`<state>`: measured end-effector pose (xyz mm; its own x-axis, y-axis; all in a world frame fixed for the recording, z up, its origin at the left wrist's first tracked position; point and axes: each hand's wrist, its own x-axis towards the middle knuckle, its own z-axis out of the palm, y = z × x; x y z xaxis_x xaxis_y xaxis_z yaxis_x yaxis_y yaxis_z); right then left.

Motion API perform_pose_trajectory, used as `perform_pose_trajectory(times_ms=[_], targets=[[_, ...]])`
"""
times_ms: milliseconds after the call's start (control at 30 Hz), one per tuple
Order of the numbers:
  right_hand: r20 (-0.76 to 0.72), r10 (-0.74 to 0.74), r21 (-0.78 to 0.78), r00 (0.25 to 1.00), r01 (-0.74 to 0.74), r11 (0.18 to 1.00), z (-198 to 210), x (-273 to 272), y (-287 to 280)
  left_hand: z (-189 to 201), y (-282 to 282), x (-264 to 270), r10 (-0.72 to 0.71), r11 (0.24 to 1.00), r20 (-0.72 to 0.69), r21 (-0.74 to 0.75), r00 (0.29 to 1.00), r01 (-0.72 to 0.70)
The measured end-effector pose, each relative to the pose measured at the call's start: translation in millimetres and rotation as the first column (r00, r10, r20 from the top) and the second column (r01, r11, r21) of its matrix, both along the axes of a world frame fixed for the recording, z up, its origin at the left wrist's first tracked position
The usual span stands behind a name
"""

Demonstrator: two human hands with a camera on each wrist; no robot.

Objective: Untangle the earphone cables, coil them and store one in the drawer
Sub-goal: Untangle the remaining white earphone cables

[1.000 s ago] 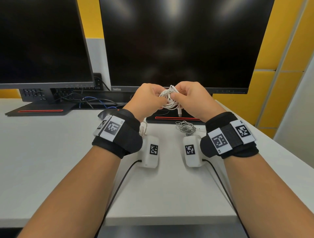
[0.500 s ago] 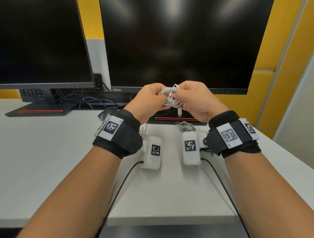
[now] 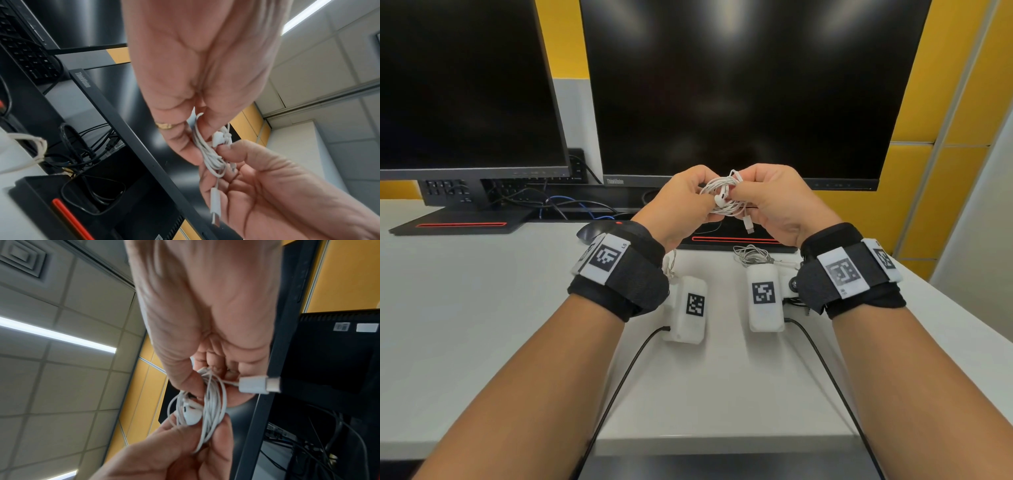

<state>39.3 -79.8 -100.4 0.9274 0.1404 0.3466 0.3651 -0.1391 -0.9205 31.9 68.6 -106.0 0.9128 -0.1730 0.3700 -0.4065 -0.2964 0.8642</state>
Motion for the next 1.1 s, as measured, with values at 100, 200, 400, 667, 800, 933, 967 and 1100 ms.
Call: perform_pose_trajectory(times_ms=[100,200,400,667,800,933,967,1100], targets=[[-0.018,0.025,0.048,1.000,-0.024,0.999,0.3,1.2,-1.9,1.9,0.8,-2.7,-0.013,0.996,-0.020,-0.091,1.000,0.011],[-0.042,0.026,0.053,0.999,-0.024,0.998,-0.2,1.6,-3.9,4.6,2.0,-7.5,-0.088,0.982,-0.063,-0.172,0.994,0.076],[-0.049,0.014,0.004,0.999,-0.014,1.000,0.6,-0.4,-6.1,4.8,3.2,-10.1,-0.035,0.995,-0.010,-0.098,0.999,0.034],[-0.011,-0.039,-0.079,0.999,0.038,0.996,0.2,1.1,-4.2,5.6,3.6,-8.4,0.098,0.974,0.373,0.155,0.923,-0.166],[0.031,-0.022,-0.106,0.999,0.025,0.994,1.8,-0.3,-7.2,4.6,4.8,-7.2,0.102,0.982,0.386,0.110,0.917,-0.156],[0.043,0.015,-0.170,0.999,-0.007,0.985,3.2,-1.7,-9.7,1.7,4.2,-0.3,0.195,0.968,0.366,0.079,0.910,-0.239],[0.044,0.011,-0.182,0.999,-0.003,0.983,3.7,-2.0,-9.5,1.8,3.7,0.2,0.211,0.966,0.360,0.067,0.909,-0.251],[0.073,-0.026,-0.261,0.997,0.044,0.964,3.9,-3.8,-5.6,0.9,4.4,1.1,0.225,0.970,0.317,0.013,0.921,-0.242]])
